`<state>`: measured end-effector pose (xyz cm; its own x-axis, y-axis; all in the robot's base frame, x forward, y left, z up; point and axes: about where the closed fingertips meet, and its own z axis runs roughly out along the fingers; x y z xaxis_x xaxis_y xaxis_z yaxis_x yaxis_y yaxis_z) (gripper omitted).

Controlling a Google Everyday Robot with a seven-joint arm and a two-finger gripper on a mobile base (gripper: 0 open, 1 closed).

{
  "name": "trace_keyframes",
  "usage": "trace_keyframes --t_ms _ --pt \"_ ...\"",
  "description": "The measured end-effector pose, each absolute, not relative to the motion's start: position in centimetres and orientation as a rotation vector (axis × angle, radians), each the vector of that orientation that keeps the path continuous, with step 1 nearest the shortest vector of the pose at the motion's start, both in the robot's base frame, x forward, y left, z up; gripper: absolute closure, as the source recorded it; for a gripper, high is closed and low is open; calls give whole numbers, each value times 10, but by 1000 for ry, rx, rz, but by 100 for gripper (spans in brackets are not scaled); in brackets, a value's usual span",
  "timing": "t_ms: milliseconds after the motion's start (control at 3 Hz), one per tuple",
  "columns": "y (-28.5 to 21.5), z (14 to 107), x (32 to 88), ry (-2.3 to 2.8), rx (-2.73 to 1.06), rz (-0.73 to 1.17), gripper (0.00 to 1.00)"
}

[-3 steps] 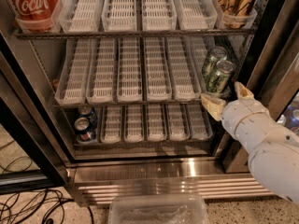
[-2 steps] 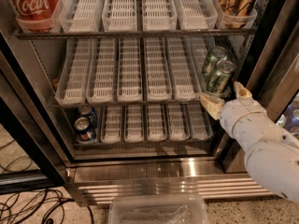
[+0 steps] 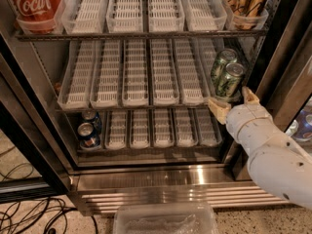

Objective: Pick green can from middle shelf of fridge

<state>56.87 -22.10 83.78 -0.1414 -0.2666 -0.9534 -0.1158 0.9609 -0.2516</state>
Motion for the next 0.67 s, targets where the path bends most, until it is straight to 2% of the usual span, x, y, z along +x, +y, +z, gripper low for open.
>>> trace_keyframes --t_ms 667 --pt "-233 842 597 1653 -237 -170 32"
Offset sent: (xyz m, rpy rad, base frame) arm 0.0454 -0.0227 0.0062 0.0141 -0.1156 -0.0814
